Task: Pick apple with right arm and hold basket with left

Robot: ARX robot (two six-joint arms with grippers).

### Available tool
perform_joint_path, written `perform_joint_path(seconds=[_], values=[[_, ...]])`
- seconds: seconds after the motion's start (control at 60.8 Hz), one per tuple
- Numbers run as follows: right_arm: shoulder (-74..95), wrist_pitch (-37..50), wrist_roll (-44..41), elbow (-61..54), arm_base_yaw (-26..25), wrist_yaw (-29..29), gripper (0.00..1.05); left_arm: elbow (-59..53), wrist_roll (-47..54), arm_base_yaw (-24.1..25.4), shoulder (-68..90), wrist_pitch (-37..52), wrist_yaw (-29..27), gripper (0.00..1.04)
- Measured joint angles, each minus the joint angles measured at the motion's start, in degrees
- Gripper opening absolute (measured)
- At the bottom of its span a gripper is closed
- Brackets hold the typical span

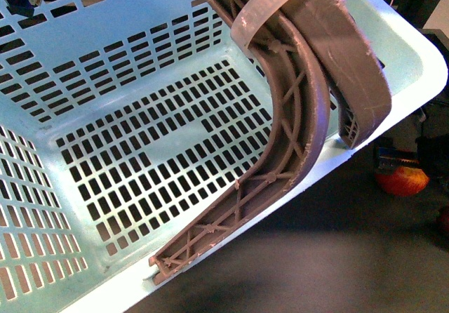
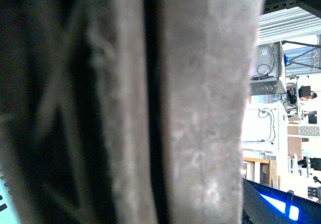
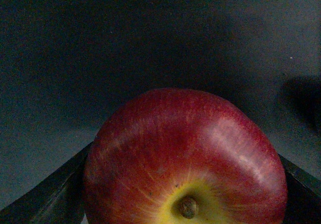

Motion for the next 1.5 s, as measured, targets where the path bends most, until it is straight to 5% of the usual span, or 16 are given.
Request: perform_joint_path(seconds=[0.427, 0.74, 1.003, 1.496], values=[[-9.18, 5.31, -1.33, -10.01, -1.51, -4.15, 0.81, 0.0, 0.0, 0.0, 0.0, 0.0, 0.0, 0.3], [-41.33, 2.8, -2.25, -20.76, -0.85, -10.73, 0.81, 0.0, 0.0, 0.0, 0.0, 0.0, 0.0, 0.3], [-63.28, -0.79, 2.73, -19.93, 9.35, -12.85, 0.81, 0.0, 0.0, 0.0, 0.0, 0.0, 0.11, 0.3], [-65.22, -1.2, 7.28, -22.97, 30.1, -11.15, 0.81, 0.0, 0.02, 0.0, 0.0, 0.0, -0.02, 0.3]])
